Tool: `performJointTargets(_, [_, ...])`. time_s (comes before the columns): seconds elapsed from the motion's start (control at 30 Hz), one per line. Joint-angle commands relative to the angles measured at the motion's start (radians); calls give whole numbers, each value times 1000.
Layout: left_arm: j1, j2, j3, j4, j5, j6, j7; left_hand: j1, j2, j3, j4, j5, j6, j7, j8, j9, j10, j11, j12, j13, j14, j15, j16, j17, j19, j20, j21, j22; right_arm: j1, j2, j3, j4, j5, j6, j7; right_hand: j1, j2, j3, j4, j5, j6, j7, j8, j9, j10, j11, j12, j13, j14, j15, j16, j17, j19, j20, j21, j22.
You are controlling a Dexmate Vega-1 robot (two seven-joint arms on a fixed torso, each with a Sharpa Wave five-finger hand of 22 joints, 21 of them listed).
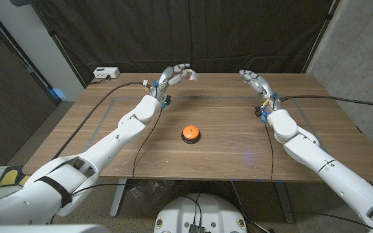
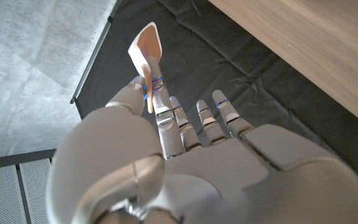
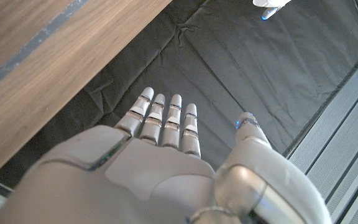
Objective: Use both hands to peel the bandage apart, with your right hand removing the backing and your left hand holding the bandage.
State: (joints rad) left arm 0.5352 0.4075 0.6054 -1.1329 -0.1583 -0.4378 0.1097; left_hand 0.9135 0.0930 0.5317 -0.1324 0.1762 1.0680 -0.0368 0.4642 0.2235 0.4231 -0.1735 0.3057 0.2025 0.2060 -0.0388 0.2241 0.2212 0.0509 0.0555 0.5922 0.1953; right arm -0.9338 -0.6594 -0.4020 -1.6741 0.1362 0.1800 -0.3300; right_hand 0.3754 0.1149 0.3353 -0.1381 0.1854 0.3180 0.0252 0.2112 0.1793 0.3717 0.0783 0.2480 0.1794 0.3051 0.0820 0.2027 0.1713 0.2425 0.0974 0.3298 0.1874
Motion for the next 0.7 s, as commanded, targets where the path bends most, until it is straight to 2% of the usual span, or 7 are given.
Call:
performJointTargets(0.03, [-61,-49,-1,128,-211,-70,-336,8,1,9,1,3,1,4,10,8,-12,1,-14,4,-20,-58,-4,2,-12,5,-2,2,-72,-38,19,-203,-179,-227,-138,-5,-1,-1,10,5,42,4,3,6,68,2,17,5,121,-12,25,9,92,-7,38,12])
performJointTargets(0.23, [-83,-76,0,177,-246,-92,-413,8,4,11,2,3,-1,5,15,14,-16,2,-20,5,-25,-56,-4,3,-19,7,-3,2,-102,-37,17,-293,-265,-355,-204,-5,-9,0,8,2,125,10,17,7,174,1,44,9,236,-46,38,16,118,-15,56,20])
performJointTargets(0.3, [-88,-86,-1,190,-256,-96,-428,9,4,12,2,3,-2,9,18,16,-18,4,-23,5,-31,-54,-5,3,-22,7,-4,2,-111,-32,15,-312,-293,-382,-229,1,-13,3,4,0,158,16,24,8,216,-2,56,12,279,-70,45,19,130,-17,64,23])
performJointTargets(0.4, [-96,-96,1,206,-264,-99,-452,9,5,13,2,4,-7,11,19,19,-26,4,-29,5,-38,-52,-6,4,-25,10,-4,2,-125,-17,4,-348,-356,-455,-280,45,-9,18,-18,1,206,11,34,9,287,-17,73,16,354,-102,72,35,152,-22,81,29])
performJointTargets(0.43, [-100,-102,2,213,-273,-96,-467,9,8,14,4,3,-9,13,20,21,-29,5,-32,5,-45,-51,-8,5,-28,10,-5,2,-133,-13,-5,-366,-400,-491,-312,59,-8,19,-20,0,223,6,38,10,317,-17,82,19,374,-117,85,45,157,-25,88,32])
performJointTargets(0.53, [-106,-114,2,229,-287,-93,-491,7,14,15,7,3,-17,14,21,24,-33,7,-36,6,-52,-49,-8,6,-30,12,-5,3,-143,1,-15,-390,-453,-548,-349,104,-12,19,-29,-4,292,-6,57,11,386,-41,100,33,447,-158,144,81,175,-37,107,41])
performJointTargets(0.7, [-126,-143,0,274,-322,-85,-550,4,28,17,16,1,-34,10,23,32,-48,12,-47,7,-68,-43,-9,10,-38,14,-6,3,-152,10,-35,-414,-522,-611,-378,152,-22,19,-38,-7,324,-22,65,12,420,-58,107,42,480,-195,188,111,190,-46,122,49])
